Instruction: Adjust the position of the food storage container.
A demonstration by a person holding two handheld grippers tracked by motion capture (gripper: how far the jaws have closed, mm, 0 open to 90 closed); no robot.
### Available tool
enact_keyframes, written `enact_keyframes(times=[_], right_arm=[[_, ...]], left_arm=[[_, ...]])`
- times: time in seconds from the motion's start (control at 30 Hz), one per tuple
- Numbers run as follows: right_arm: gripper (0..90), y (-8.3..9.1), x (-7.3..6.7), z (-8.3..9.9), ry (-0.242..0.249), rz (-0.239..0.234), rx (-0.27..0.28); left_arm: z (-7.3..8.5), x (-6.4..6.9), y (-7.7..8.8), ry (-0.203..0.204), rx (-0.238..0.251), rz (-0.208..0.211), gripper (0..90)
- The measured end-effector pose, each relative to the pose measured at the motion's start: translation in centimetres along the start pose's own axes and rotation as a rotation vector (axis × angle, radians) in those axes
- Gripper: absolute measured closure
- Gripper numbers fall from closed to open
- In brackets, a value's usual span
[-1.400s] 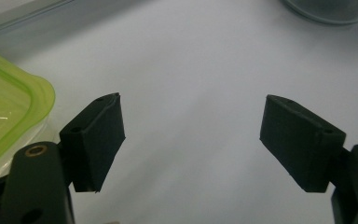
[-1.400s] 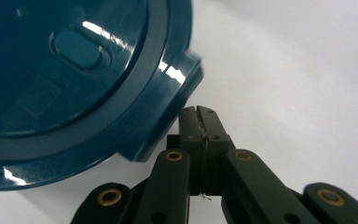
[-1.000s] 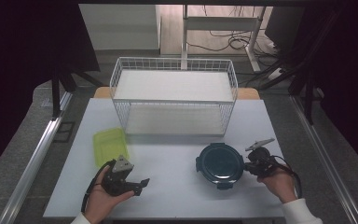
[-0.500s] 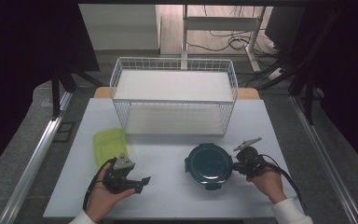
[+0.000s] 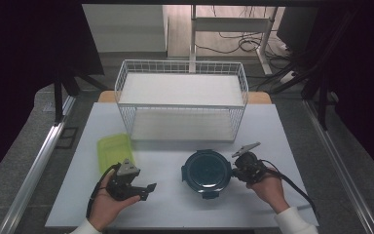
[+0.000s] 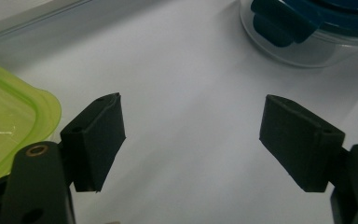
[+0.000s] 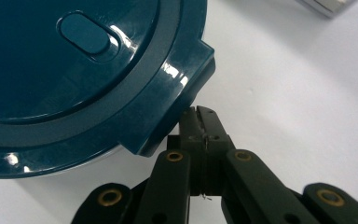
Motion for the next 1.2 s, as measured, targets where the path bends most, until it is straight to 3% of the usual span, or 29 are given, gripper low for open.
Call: enact_keyframes(times=[0.3, 0.43, 0.57, 0.67, 0.93, 1.2], right_arm=[[88.6, -0.9, -2.5, -0.9, 0.059, -0.022, -0.022], [88.6, -1.4, -3.0, -1.2, 0.048, -0.053, -0.020], [88.6, -1.5, -3.2, -1.8, 0.079, -0.015, -0.010], [88.6, -1.6, -3.4, -2.2, 0.079, -0.011, 0.000], [88.6, -2.1, -3.7, -2.2, 0.085, -0.052, -0.015], [88.5, -1.8, -3.7, -2.0, 0.095, -0.059, -0.006]], left_arm=[[0.0, -0.2, 0.0, 0.008, 0.001, -0.005, 21.6], [0.1, -0.4, 0.1, 0.011, 0.004, -0.009, 21.7], [0.1, -0.5, 0.2, 0.014, 0.006, -0.011, 21.7], [0.1, -0.6, 0.2, 0.017, 0.006, -0.011, 21.7], [0.3, -1.1, 0.1, 0.035, 0.005, -0.005, 21.8], [0.0, -1.3, -0.1, 0.027, 0.010, 0.005, 21.8]])
Point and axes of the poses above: each handheld gripper's, and its own axes: y roughly backward along the jaws, z roughly out of its underside, x roughly to its right, the point moved 5 cm from there along -y, roughly forward along the jaws, and after that the axes turned 6 degrees about -y, right-handed, at the moved point
